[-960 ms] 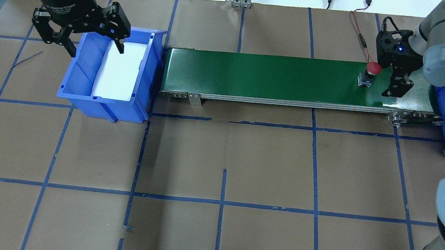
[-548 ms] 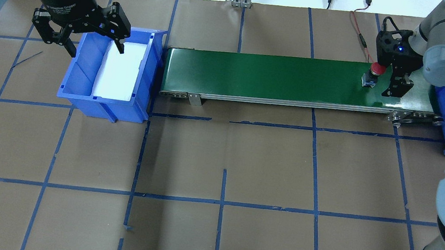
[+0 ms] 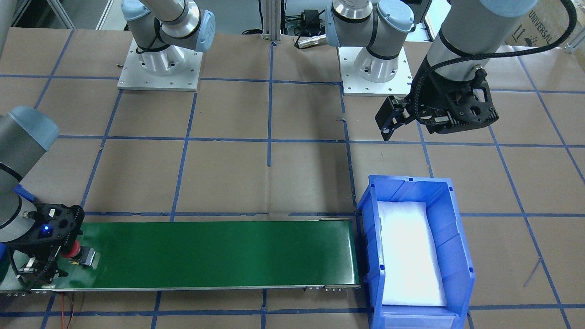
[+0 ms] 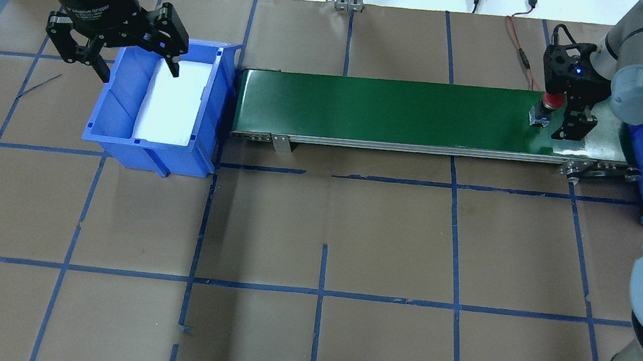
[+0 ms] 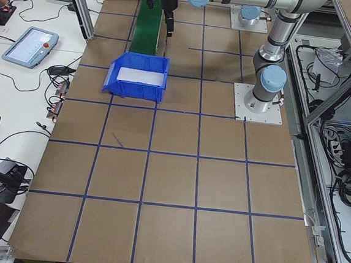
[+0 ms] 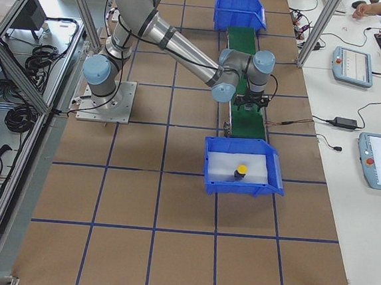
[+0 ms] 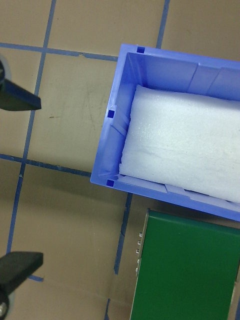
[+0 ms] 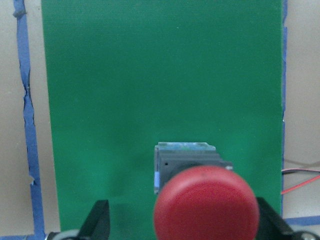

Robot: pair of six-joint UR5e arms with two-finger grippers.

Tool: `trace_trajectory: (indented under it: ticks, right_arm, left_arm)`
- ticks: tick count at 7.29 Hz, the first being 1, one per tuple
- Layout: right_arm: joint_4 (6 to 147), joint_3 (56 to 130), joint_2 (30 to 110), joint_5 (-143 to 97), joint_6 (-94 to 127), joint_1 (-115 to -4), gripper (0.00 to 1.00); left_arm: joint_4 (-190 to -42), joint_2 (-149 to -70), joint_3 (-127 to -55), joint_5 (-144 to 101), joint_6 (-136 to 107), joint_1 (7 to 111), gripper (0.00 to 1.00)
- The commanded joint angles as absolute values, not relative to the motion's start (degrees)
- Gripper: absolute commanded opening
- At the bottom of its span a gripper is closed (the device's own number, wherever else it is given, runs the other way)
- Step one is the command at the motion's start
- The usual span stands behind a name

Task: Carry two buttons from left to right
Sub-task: 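Lower the right gripper and close it on the red button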

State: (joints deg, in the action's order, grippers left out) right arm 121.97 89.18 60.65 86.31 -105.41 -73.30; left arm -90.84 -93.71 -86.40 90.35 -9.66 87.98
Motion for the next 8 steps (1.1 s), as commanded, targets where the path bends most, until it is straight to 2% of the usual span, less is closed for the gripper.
trace_trajectory:
  ticks: [1, 3, 5, 8]
  right_arm:
    - [121.99, 89.12, 60.64, 86.31, -105.29, -73.3, 1.0]
    - [121.99, 89.12, 60.47, 86.31, -105.38, -73.3, 1.0]
    - [121.99, 89.12, 60.56, 86.4, -105.38, -73.3, 0.92]
    - [122.08, 87.72, 60.29, 88.75, -107.75, -73.21, 0.11]
  left_arm:
    - [-90.79, -93.78, -86.4, 90.35, -9.67, 87.98, 1.0]
    - [-90.79, -93.78, -86.31, 90.35, -9.58, 87.98, 1.0]
    - [-90.79, -93.69, -86.4, 90.26, -9.67, 87.98, 1.0]
    - [-90.88, -93.69, -86.4, 90.44, -9.67, 87.98, 1.0]
